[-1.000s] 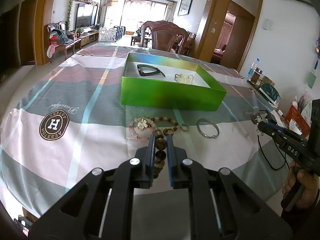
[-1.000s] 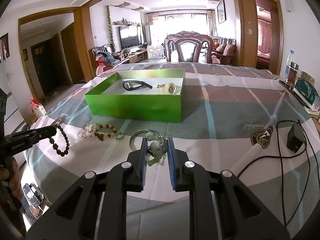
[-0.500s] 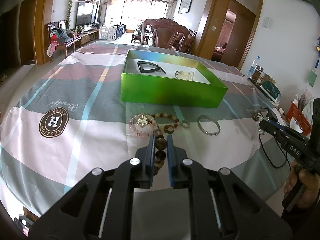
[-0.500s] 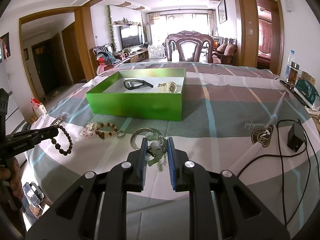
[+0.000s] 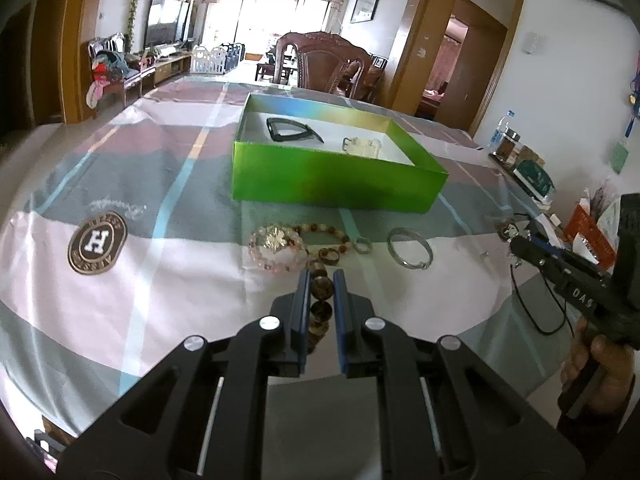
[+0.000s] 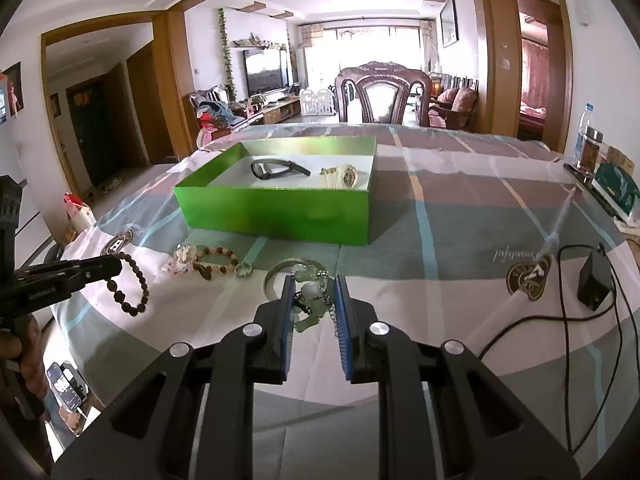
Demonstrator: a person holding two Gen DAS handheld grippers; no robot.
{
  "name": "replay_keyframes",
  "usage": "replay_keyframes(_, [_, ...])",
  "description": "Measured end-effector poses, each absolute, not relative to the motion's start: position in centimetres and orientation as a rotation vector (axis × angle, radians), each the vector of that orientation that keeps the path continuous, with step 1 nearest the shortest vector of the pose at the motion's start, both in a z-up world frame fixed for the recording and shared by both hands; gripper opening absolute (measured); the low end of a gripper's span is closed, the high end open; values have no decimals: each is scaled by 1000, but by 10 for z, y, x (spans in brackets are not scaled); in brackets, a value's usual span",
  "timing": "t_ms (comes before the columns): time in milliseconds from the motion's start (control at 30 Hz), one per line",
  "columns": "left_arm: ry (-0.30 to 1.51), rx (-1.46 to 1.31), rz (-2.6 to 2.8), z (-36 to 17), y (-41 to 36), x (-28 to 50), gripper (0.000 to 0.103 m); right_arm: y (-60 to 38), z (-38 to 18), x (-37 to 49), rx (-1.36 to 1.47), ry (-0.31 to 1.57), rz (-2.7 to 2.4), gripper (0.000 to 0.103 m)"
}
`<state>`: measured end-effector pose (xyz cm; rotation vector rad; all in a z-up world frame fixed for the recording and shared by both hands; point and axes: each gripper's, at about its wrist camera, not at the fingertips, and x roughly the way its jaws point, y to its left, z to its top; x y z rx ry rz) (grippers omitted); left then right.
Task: Organize jewelry
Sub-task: 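Grasp the dark bead bracelet with the left tool while the right grasps the green pendant, then carry both items over the green box and open both tools to release them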
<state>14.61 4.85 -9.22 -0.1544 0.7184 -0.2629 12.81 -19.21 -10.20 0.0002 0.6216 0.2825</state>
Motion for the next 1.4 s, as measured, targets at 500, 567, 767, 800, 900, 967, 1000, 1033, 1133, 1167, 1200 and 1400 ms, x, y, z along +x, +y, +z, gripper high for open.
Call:
replay_keyframes(500, [474,-33,-308,52,40,196,11,-162,52,168,-121,321,379,19])
replay_keyframes(567, [470,-20,-319,68,34,217,11,-156,71,186,-126,301,385,19])
replay_keyframes(767, [504,-9,-339,90,24,291,11,-143,86,252,-92,341,422,19])
replay_keyframes(800, [518,-6,-341,89,22,303,11,-141,84,262,-86,356,429,19])
replay_keyframes(900, [564,-5,-350,77,14,338,12,-135,65,299,-79,424,456,19])
replay_keyframes(967, [589,-4,-345,67,11,360,12,-131,50,320,-78,476,470,19])
replay_keyframes(1000, [599,-7,-337,61,12,369,12,-128,40,332,-78,506,476,19])
replay_keyframes(1033, [605,-10,-332,57,12,375,12,-124,34,340,-79,528,481,19])
replay_keyframes(1133, [643,-17,-334,38,10,399,12,-116,14,366,-87,593,491,19])
replay_keyframes(1167, [663,-16,-332,29,10,407,12,-115,6,374,-82,617,486,19])
replay_keyframes(1200, [687,-10,-322,18,10,415,12,-113,-2,381,-85,645,481,19])
replay_keyframes(1400, [762,70,-283,-7,11,431,54,-109,-28,407,-67,734,439,75])
